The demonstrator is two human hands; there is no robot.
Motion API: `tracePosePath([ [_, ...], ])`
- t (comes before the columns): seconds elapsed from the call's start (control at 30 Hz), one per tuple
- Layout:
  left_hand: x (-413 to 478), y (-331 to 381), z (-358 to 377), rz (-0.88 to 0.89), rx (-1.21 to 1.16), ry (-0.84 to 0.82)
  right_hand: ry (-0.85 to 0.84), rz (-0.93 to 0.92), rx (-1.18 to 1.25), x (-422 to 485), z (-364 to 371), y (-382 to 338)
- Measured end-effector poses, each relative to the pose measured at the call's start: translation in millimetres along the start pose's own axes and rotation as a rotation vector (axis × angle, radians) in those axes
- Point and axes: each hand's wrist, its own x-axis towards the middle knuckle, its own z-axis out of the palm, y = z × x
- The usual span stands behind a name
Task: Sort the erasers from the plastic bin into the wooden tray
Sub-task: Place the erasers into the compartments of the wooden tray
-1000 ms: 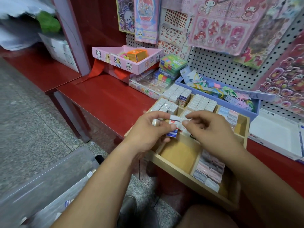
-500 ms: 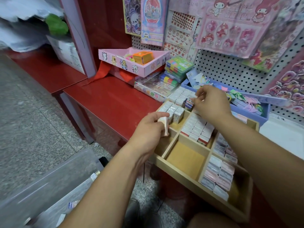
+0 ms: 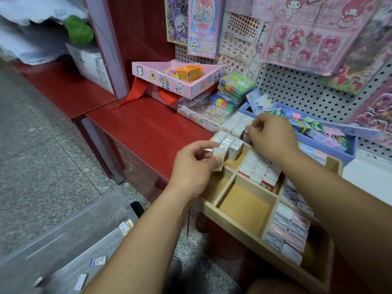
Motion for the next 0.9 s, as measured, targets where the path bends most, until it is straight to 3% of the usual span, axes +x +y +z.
tracePosePath([
  [0.13, 0.8, -0.6, 3.0, 0.014, 0.007, -0.002, -0.313, -0.121, 0.456, -43.9, -26.1, -34.0],
  [0.23, -2.7, -0.4, 4.7, 0.020, -0.025, -0.054, -0.429, -0.207, 0.458, -66.3, -27.5, -37.7],
  [0.37, -4.5, -1.5, 4.6, 0.083, 0.030, -0.054, -0.295, -0.112, 0.456, -75.1, -31.7, -24.7],
  [0.53, -2.3, -4.7, -13.5, 0.330, 0.518, 0.201, -0.112, 0.090, 0.515, -79.4, -64.7, 20.1],
  [0.67, -3.3, -11.3, -21.2, 0.261, 0.782, 0.172, -0.044, 0.150, 0.462, -91.6, -79.1, 50.4],
  [0.9, -9.8, -16.1, -10.9, 0.179, 0.987, 0.151, 0.044, 0.199, 0.187, -78.5, -74.1, 73.3],
])
